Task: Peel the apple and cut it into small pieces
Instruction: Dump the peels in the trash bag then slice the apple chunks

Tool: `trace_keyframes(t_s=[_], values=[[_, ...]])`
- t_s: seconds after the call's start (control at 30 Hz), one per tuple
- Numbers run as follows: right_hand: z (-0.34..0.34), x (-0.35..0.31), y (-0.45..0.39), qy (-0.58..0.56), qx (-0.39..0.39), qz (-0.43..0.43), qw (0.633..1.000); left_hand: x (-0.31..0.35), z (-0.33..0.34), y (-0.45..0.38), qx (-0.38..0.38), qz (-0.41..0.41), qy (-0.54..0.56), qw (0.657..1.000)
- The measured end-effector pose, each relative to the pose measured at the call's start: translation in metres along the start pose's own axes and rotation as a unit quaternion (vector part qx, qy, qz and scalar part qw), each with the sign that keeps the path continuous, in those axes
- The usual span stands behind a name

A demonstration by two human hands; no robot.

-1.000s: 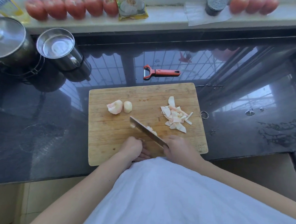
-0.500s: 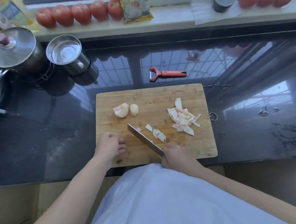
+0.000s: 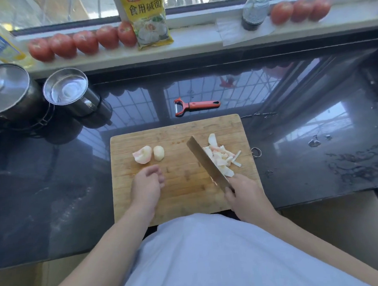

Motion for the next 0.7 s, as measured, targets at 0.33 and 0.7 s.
trace_keyframes(t_s=[0.33,0.7], values=[[-0.022,0.034,0.006,0.309,0.121,-0.151,0.931,0.037,0.068,0.056,-0.251,0.356,-0.435,0.788],[-0.027,0.047,-0.006,0.310,0.196,-0.172,0.914,0.022,0.123,0.043,-0.293,0.394,-0.526,0.694]])
Point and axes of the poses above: each hand's wrist, its own y-axis away from the middle knuckle, its own z-axis out of the palm, x = y × z, the point moved 3 cm from there along -y, towards the middle knuckle, and after that the axes turned 4 degrees about z, right-handed, at the moved point
